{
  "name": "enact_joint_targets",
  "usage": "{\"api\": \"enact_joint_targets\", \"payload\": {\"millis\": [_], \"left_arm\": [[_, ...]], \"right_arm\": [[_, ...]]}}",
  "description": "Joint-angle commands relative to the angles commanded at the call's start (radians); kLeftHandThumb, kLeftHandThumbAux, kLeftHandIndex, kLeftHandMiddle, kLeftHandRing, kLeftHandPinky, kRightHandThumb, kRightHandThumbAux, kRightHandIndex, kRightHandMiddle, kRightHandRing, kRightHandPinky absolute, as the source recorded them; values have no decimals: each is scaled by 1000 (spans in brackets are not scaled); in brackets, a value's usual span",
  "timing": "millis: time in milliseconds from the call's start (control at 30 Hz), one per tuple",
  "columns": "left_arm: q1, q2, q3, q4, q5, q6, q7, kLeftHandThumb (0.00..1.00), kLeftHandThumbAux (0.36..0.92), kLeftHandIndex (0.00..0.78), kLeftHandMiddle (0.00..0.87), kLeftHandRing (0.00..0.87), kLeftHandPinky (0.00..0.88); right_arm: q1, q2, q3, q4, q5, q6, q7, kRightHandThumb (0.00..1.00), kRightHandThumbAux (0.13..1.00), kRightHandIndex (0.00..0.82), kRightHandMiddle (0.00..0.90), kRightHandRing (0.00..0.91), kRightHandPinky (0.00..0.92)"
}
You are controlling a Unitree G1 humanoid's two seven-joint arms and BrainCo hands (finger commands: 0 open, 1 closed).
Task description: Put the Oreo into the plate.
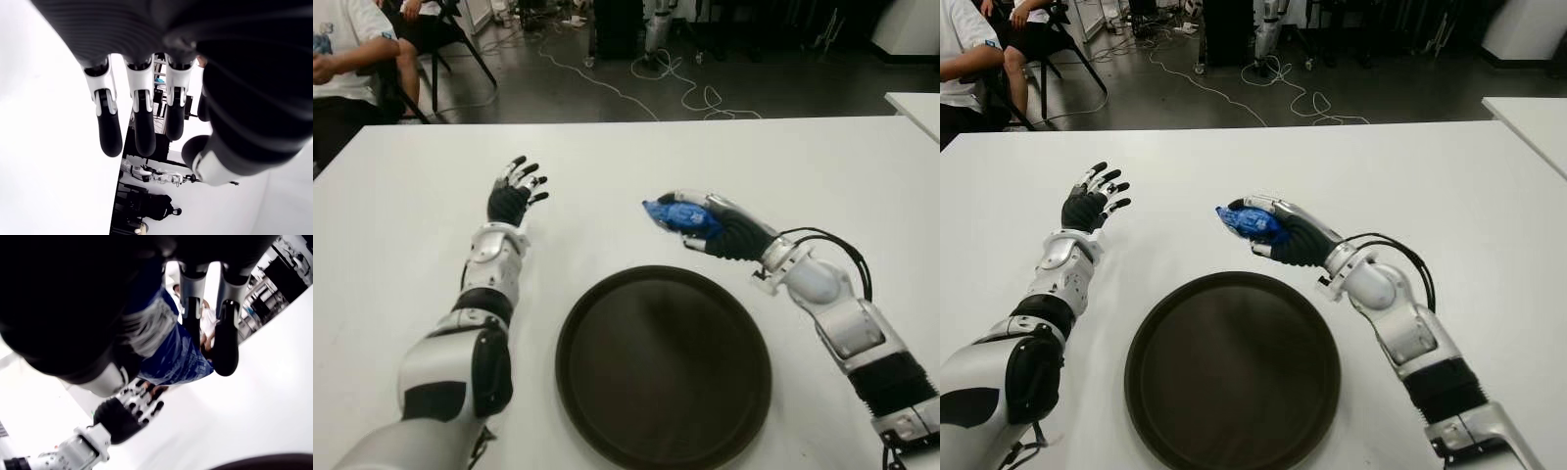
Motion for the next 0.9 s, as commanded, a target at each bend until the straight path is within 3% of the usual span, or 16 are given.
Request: {"api": "enact_joint_targets", "payload": {"millis": [433,533,667,833,900], "left_arm": [[2,3,-5,-1,1,-2,-3,99,782,151,191,239,335],[3,5,-6,-1,1,-4,-8,110,781,146,189,240,334],[4,7,-9,-1,2,-5,-14,139,773,143,195,247,339],[4,7,-10,-4,0,-6,-18,142,770,146,201,250,347],[3,6,-9,-4,-2,-5,-16,133,769,149,202,249,346]], "right_arm": [[-40,-12,-55,8,118,18,194,704,720,441,773,788,798],[-33,-27,-67,-46,138,43,231,705,720,441,776,794,805],[18,-87,-97,-186,156,111,276,705,720,440,769,794,800],[8,-109,-81,-215,112,158,296,706,721,439,759,785,784],[-7,-132,-60,-221,70,134,309,706,721,439,758,783,781]]}}
